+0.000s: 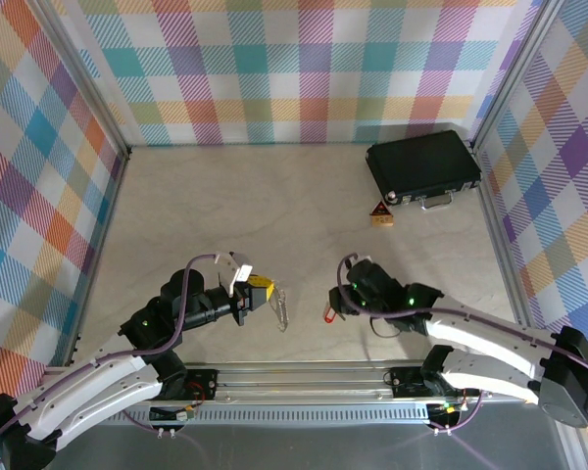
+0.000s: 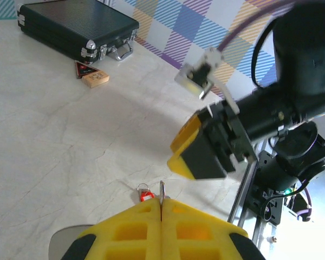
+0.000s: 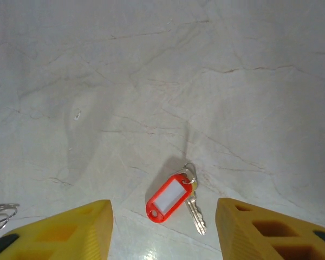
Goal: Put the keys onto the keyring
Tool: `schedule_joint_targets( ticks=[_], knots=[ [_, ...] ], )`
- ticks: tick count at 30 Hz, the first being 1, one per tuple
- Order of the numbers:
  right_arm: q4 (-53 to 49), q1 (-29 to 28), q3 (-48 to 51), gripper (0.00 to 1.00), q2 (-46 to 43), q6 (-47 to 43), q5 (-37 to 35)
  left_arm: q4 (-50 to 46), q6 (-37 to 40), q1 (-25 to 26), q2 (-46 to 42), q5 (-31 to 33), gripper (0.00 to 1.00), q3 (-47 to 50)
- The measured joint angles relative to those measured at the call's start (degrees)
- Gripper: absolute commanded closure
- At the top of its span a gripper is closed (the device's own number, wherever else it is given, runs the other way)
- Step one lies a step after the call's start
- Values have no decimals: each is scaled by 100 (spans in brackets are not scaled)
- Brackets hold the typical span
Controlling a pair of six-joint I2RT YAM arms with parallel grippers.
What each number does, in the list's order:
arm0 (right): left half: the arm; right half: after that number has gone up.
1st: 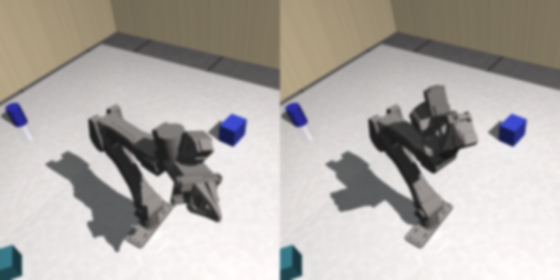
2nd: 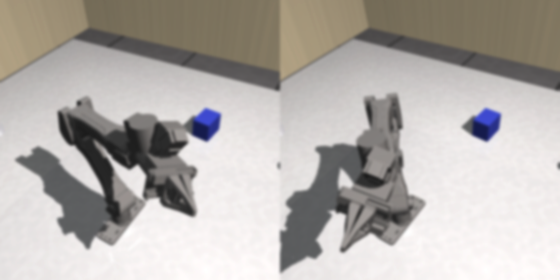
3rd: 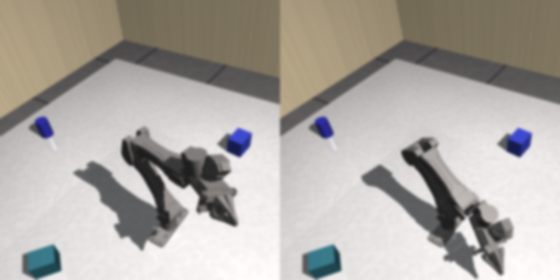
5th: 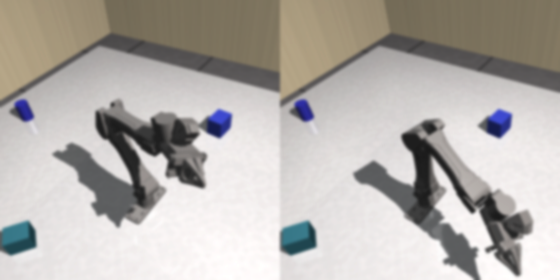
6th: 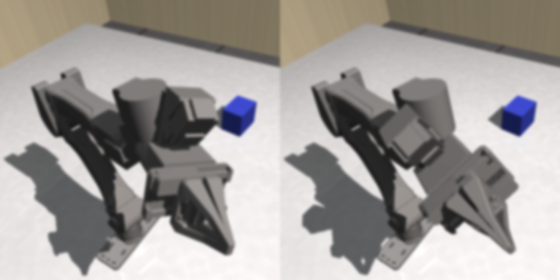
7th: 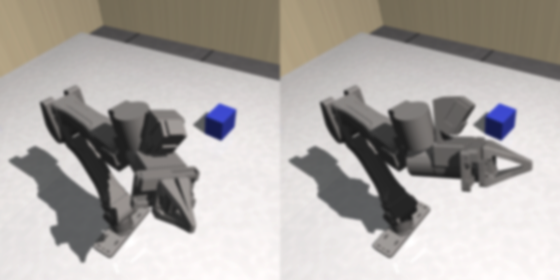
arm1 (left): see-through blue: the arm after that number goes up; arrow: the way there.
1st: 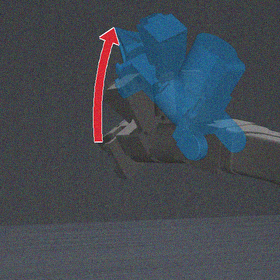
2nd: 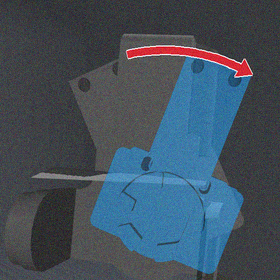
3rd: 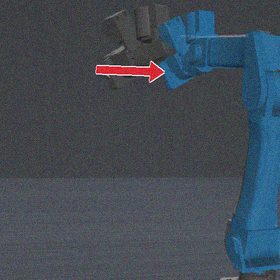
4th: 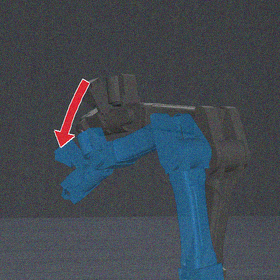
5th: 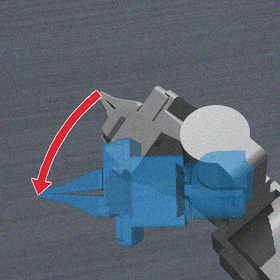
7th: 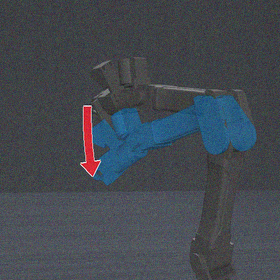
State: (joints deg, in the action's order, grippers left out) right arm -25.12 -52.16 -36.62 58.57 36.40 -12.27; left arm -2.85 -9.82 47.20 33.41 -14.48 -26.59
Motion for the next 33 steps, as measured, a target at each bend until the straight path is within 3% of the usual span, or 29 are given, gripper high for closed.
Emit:
schedule_joint_targets(
  ticks=[13,25,33],
  knots=[
    [-1340,1561,-1429,58,2159,-1174,1869,13,0,0,-37,-79,100,11],
    [-1351,1659,-1836,64,3624,-1873,2603,286,-20,0,35,-308,100,66],
    [-1287,1659,-1836,72,3759,-2004,2732,326,-105,0,33,-387,100,131]
  ],
)
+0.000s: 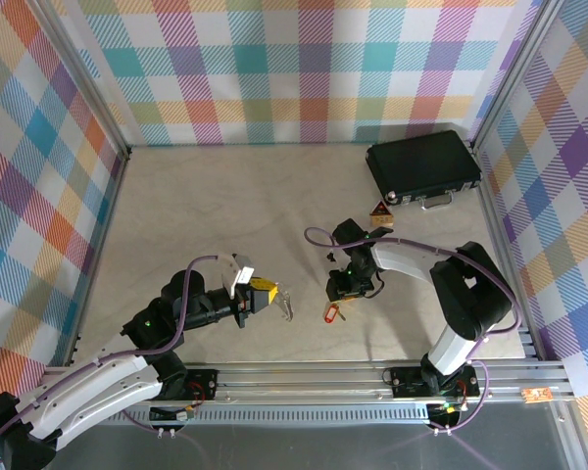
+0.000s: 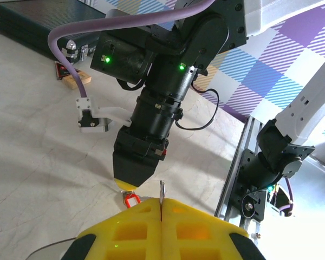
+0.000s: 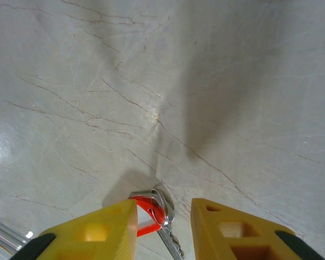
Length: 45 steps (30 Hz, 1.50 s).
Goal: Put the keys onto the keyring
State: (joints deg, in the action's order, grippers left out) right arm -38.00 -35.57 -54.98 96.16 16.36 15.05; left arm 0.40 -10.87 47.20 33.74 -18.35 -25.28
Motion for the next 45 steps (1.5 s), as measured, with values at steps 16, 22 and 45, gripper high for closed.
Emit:
schedule_joint_targets(
  ticks=[16,22,45],
  knots=[
    [107,0,2,81,164,-81,151,2,-7,0,-2,-11,100,39],
    [105,0,9,85,162,-81,153,2,-7,0,-2,-11,100,39],
    [109,0,181,84,0,-81,153,4,-7,0,4,-11,100,39]
  ],
)
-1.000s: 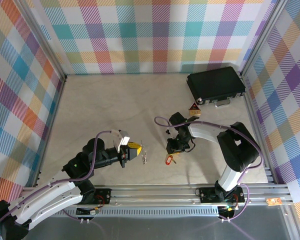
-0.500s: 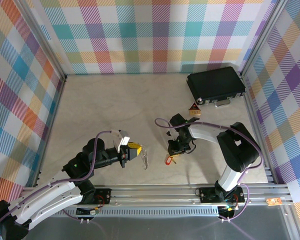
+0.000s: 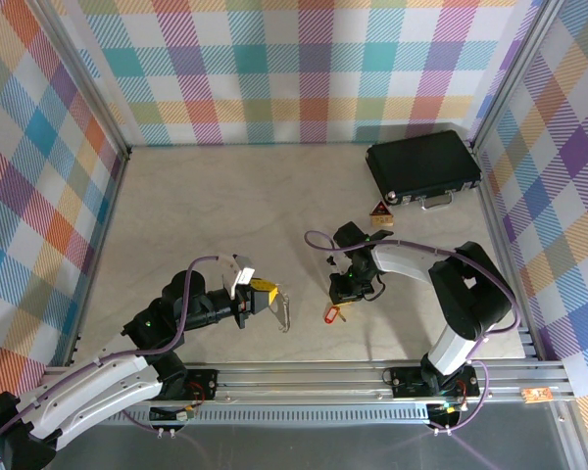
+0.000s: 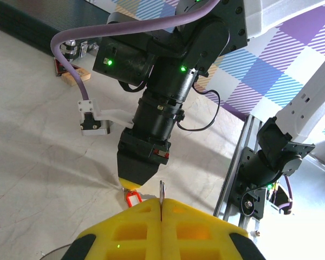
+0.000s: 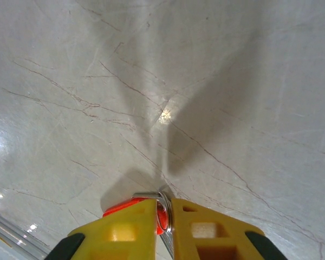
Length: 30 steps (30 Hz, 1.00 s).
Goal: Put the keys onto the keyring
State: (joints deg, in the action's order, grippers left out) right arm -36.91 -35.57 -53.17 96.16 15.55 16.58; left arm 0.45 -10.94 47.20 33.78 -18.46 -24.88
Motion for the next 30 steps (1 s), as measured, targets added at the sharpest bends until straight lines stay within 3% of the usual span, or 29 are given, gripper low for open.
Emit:
schedule_joint_targets(
  ticks=[15,30],
  knots=[
    [2,0,-2,87,0,-24,-2,0,0,0,0,0,100,0],
    [-2,0,-20,99,0,-153,2,0,-2,0,0,0,100,0]
  ],
)
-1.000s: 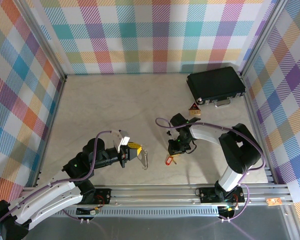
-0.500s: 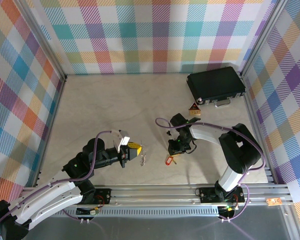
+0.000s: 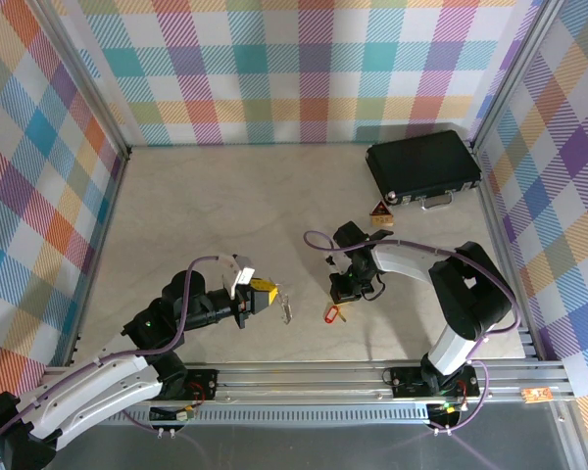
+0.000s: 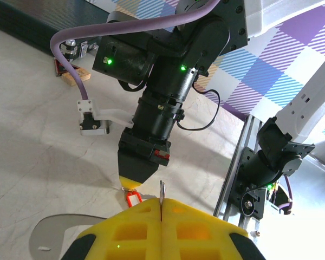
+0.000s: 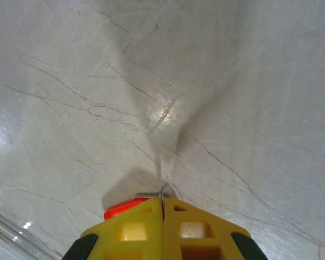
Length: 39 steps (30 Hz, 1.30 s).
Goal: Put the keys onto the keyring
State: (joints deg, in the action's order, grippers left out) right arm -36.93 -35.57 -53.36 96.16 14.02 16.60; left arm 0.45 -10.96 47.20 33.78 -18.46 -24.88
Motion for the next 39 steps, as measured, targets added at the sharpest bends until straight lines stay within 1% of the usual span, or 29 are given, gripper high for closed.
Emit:
schedule_joint_targets(
  ticks=[5,9,14,17,22,25,28,30,36,39],
  knots=[
    [72,-17,52,100,-155,4,-7,0,-17,0,-7,0,100,0],
    [398,-116,428,100,-909,4,-33,0,-20,0,-15,-13,100,0],
    [1088,-280,1189,100,-2409,35,-33,-4,-37,0,-15,-44,100,-7],
    [1556,-505,1646,100,-3458,50,-96,-7,-52,0,-22,-133,100,-44],
    [2653,-1130,2369,100,-5285,39,-302,7,-83,0,-81,-374,100,-190],
    [3432,-1482,2708,100,-6072,-2,-369,133,-107,4,-92,-632,100,-256],
    [4074,-1770,2830,100,-6406,-90,-343,313,-146,33,-116,-933,100,-297],
    [4454,-1899,2826,100,-6432,-151,-234,348,-151,66,-131,-1113,100,-361],
    [5108,-2221,2629,100,-6151,-321,212,595,-149,175,-96,-1526,100,-627],
    [5431,-2347,2570,100,-6019,-380,313,723,-146,236,-20,-1687,100,-688]
  ],
)
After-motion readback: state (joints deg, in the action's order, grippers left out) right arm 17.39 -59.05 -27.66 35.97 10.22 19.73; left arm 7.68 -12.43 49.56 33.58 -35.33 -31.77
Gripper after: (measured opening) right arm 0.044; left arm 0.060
